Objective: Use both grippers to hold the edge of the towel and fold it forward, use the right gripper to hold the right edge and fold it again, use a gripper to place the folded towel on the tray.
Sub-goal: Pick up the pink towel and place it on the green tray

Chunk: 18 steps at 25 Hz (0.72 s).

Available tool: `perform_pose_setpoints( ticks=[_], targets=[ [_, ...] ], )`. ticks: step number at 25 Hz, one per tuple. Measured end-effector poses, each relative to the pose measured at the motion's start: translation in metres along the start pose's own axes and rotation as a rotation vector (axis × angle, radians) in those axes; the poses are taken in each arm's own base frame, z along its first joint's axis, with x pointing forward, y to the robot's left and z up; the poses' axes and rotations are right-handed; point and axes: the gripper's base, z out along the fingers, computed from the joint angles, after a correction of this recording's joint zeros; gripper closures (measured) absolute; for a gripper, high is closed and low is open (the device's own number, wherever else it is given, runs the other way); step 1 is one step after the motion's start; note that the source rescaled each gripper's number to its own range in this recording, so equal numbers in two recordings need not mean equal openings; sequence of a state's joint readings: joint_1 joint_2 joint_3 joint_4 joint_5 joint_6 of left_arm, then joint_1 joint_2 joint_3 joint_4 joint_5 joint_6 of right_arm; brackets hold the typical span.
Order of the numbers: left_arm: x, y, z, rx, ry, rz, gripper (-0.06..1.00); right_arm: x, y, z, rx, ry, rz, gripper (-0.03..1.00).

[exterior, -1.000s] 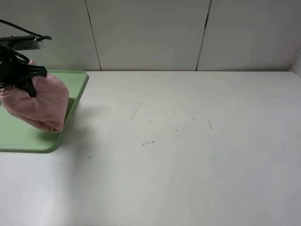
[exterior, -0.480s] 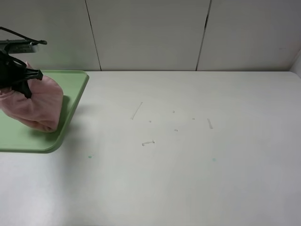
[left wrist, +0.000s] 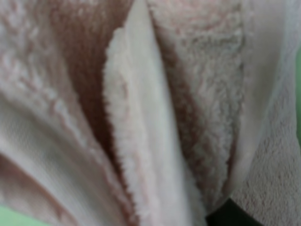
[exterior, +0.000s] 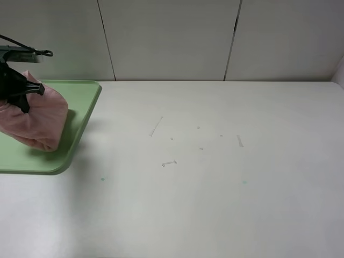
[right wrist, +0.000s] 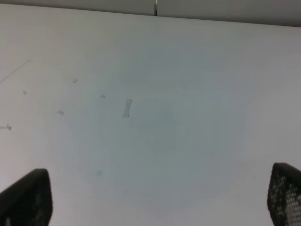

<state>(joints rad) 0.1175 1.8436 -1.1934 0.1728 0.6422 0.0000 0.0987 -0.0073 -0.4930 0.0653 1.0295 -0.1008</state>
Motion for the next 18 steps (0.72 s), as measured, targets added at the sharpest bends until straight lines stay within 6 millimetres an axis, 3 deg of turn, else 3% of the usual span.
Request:
perform_pose_setpoints(
  ticks=[7, 14, 18],
  targets=[
    [0.004, 0.001, 0.003, -0.023, 0.026, 0.028, 0.75, 0.000, 0.000, 0.000, 0.000, 0.000, 0.000, -0.03],
    [0.014, 0.002, 0.025, -0.047, 0.133, 0.072, 0.75, 0.000, 0.000, 0.000, 0.000, 0.000, 0.000, -0.03],
    [0.016, 0.007, 0.028, -0.069, 0.162, 0.084, 0.75, 0.000, 0.000, 0.000, -0.001, 0.000, 0.000, -0.03]
  ],
)
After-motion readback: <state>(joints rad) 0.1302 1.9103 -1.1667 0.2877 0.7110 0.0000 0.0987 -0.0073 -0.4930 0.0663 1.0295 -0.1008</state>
